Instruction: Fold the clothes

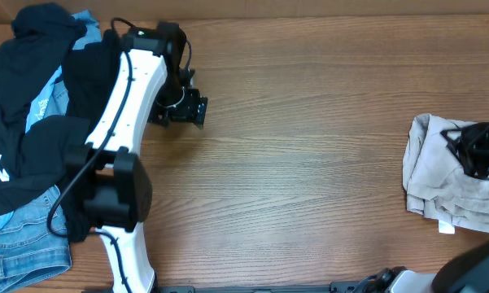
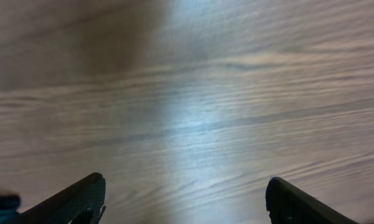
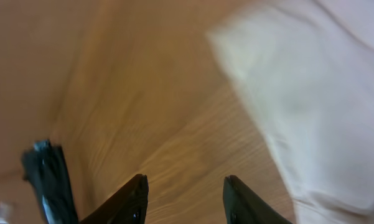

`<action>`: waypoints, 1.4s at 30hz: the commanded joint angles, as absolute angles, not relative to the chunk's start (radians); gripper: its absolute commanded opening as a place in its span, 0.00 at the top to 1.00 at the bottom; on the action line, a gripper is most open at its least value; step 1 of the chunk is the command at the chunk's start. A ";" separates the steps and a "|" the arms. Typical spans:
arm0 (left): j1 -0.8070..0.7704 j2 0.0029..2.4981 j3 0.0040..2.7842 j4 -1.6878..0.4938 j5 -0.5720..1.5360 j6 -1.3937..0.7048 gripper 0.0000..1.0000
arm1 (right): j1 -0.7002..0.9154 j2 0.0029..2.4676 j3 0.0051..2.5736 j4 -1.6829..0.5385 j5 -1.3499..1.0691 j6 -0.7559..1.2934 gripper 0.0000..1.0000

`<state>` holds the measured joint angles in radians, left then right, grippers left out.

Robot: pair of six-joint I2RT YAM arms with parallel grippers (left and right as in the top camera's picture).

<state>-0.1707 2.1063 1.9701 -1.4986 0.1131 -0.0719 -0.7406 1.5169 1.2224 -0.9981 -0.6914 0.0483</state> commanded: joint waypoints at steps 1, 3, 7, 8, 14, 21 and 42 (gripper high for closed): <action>-0.173 1.926 2.014 -1.439 0.119 -0.083 0.14 | -0.590 1.373 1.264 -1.025 -0.578 -0.044 0.53; -0.167 1.855 2.014 -1.391 0.067 -0.130 0.14 | -0.504 1.336 1.264 -1.029 -0.509 -0.081 0.51; -0.134 1.756 2.014 -1.332 -0.022 -0.226 0.00 | -0.294 1.326 1.264 -0.972 -0.363 -0.087 0.00; -0.119 1.758 2.013 -1.351 -0.022 -0.247 0.00 | -0.265 1.326 1.264 -0.958 -0.323 -0.086 0.00; -0.033 1.695 2.013 -1.437 0.029 -0.167 0.00 | -0.106 1.301 1.268 -1.045 -0.196 -0.007 0.00; -0.039 1.205 1.722 -1.282 -0.027 -0.134 0.00 | -0.107 0.929 1.199 -1.058 -0.194 0.004 0.00; -0.039 0.626 1.140 -1.317 -0.033 -0.273 0.00 | -0.107 0.624 1.065 -1.167 -0.176 0.038 0.00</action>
